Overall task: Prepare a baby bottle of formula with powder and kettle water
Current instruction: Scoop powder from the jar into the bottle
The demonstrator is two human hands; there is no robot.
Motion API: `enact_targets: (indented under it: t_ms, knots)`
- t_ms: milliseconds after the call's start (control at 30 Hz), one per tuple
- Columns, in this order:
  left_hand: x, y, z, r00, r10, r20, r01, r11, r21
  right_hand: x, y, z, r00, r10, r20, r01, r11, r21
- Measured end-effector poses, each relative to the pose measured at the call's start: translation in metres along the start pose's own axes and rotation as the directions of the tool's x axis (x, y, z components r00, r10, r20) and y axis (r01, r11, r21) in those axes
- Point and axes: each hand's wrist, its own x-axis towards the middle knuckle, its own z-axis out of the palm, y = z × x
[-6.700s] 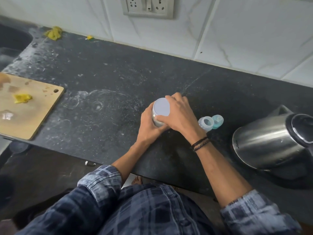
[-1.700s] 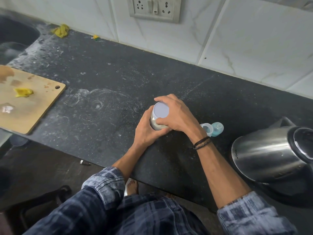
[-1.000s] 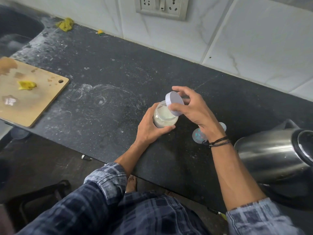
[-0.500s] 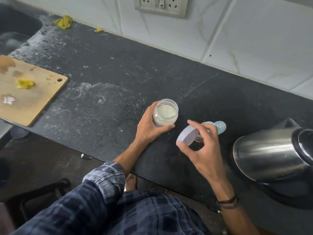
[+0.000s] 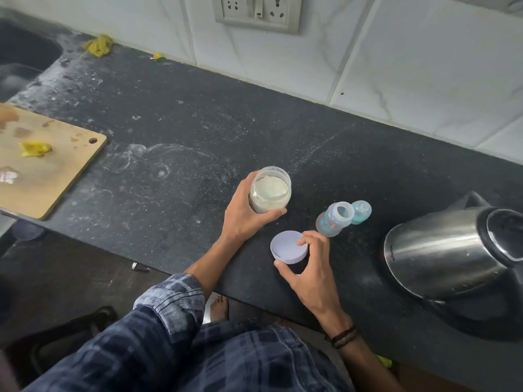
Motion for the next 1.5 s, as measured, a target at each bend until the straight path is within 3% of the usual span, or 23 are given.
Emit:
enact_targets:
  t_ms: [333,500,567,700,900,1500]
  knots:
    - [0.0,-0.001,-0.001,1.0,-0.008,0.002,0.008,1.0,-0.003,0.002,-0.001,-0.003,0.998,-0.021,0.057,0.028,0.993,-0.111]
    - [-0.001,0.001,-0.002,1.0,-0.005,-0.001,0.005,1.0,-0.016,0.033,-0.042,-0.023,0.971,-0.227,-0.072,0.212,0.961,-0.178]
    - [-0.001,0.001,-0.002,1.0,-0.002,0.005,0.003,1.0,-0.022,0.06,-0.059,-0.034,0.957,-0.286,-0.056,0.268,0.938,-0.22]
    - [0.0,-0.001,-0.002,1.0,-0.006,0.012,0.006,1.0,-0.026,0.114,-0.078,-0.045,0.97,-0.191,0.154,0.232,0.914,-0.332]
    - [-0.001,0.0,-0.004,1.0,-0.006,0.016,0.007,1.0,-0.009,0.154,-0.096,-0.045,0.929,-0.055,0.367,0.252,0.819,-0.516]
    - [0.0,-0.004,-0.003,1.0,-0.006,0.027,0.006,1.0,0.005,0.175,-0.102,-0.047,0.868,0.055,0.493,0.289,0.751,-0.593]
